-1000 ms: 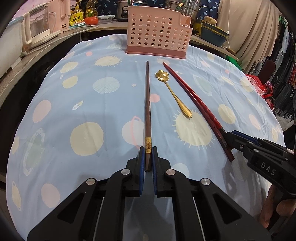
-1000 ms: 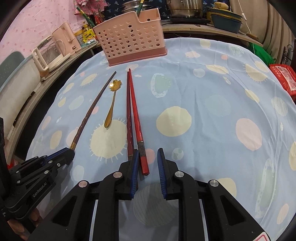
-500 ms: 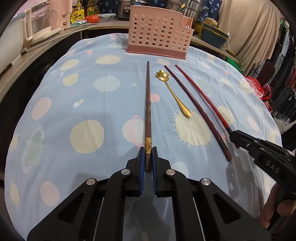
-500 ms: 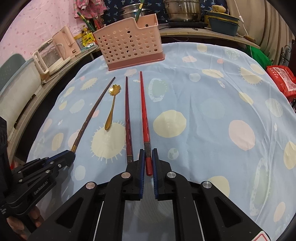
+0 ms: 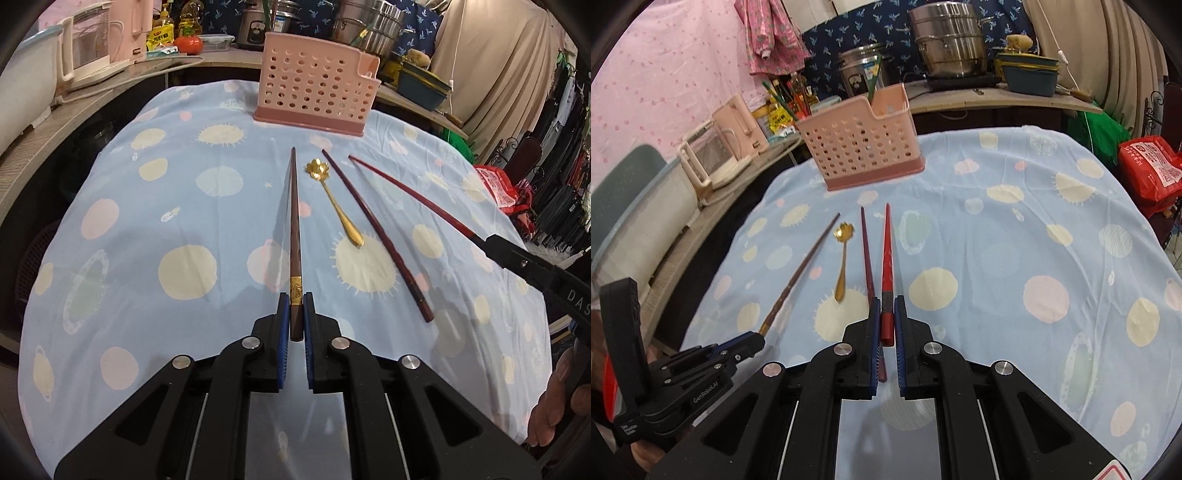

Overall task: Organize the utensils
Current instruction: 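Lift both held chopsticks and carry them over the pink caddy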

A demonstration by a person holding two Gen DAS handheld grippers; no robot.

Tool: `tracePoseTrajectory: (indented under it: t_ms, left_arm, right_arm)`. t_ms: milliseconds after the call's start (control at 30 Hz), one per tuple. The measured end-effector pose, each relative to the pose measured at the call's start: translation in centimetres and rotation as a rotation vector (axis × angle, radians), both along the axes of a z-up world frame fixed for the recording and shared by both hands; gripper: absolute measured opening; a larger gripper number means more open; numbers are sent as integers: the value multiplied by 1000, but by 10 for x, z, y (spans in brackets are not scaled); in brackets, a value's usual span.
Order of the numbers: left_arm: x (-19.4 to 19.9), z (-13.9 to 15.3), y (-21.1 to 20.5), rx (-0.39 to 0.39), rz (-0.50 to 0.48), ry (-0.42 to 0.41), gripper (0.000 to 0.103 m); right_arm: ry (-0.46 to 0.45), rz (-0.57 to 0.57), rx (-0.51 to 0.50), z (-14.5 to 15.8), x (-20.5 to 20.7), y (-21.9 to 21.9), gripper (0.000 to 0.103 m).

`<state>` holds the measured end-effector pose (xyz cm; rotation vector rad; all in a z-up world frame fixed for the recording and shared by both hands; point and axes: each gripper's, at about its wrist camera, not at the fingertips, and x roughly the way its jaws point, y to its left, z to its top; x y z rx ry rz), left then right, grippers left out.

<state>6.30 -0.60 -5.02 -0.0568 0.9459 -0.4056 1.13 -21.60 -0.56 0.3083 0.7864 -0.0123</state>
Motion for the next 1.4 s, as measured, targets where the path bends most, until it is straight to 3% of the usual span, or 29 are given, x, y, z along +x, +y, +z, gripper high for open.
tracePoseTrajectory:
  t_ms: [700,1400]
  left_arm:
    - [18,103,6,-90,12,-159,7]
    - [122,244,-14,-138,26,-428,7]
  right_arm:
    - [-189,-12,17,90,10,-14,7]
    - [-373,-17,50,192,118,-40,7]
